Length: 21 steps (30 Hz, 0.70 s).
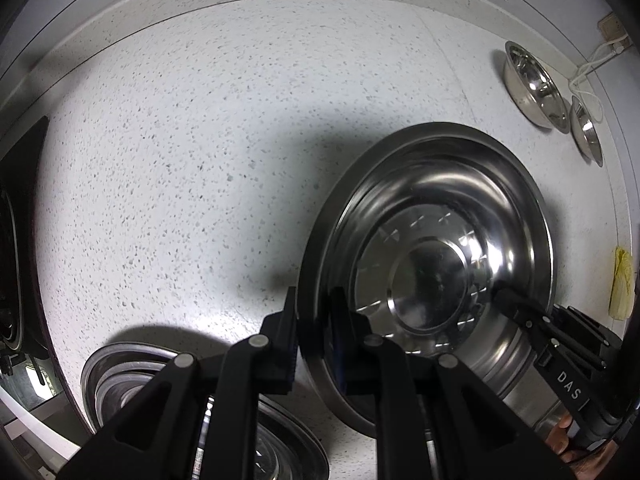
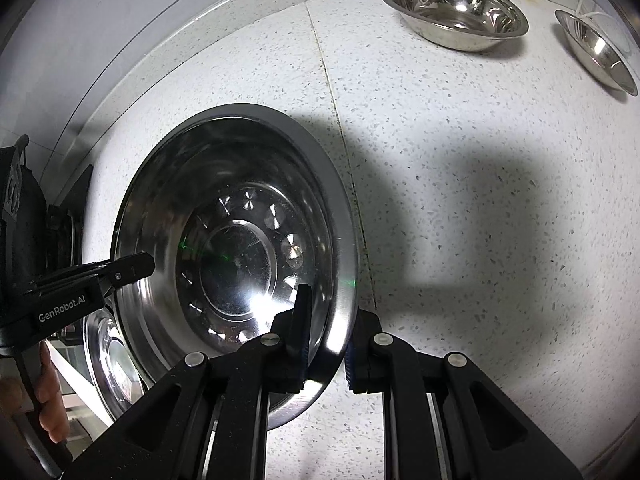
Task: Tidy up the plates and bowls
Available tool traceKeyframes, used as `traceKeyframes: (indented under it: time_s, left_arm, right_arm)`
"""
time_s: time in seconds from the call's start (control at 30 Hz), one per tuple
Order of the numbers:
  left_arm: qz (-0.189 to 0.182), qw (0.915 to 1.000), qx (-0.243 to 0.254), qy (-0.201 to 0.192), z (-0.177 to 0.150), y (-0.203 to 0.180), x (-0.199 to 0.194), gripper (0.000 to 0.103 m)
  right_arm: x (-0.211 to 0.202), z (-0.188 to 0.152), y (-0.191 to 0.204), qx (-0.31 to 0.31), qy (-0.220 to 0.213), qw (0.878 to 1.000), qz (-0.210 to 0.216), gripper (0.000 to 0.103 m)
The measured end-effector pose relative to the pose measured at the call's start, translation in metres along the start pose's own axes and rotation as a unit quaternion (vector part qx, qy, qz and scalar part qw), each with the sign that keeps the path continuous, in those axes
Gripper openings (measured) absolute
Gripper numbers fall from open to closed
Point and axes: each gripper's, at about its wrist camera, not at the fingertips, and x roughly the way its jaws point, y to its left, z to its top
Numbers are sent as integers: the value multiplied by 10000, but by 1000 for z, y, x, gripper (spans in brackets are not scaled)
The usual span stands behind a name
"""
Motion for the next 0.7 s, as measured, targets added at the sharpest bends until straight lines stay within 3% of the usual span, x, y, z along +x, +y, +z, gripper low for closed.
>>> traceKeyframes:
  time_s: [0.07, 0.13, 0.2, 0.23, 0.43, 0.5, 0.7]
  left_arm:
    - [-8, 10000, -37, 18, -1, -3, 2, 14]
    - [-64, 9998, -162, 54, -1, -1, 2, 14]
    - [-160, 9994, -298, 6, -1, 3, -3, 14]
    - [-170, 9993, -336, -64, 0, 4, -10, 14]
    - [16, 9976, 36, -696, 19, -24, -58, 16]
    - [-43, 9961, 248, -842, 32, -43, -69, 28]
    - [-155, 9904, 807, -1115, 77, -108, -81, 37]
  right_arm:
    - [-1, 0, -3, 33, 17, 10000, 53, 14]
    - [-2, 0, -6, 81, 78, 9998, 183, 21]
    - [-9, -1, -15, 187, 45, 9994, 295, 63]
    - [-13, -1, -17, 196, 11, 9993, 307, 72]
    - [-58, 7, -49, 413, -379, 9971, 510, 72]
    - [-76, 18, -65, 490, -601, 9957, 503, 73]
    - [-112, 62, -109, 731, -1156, 9901, 310, 74]
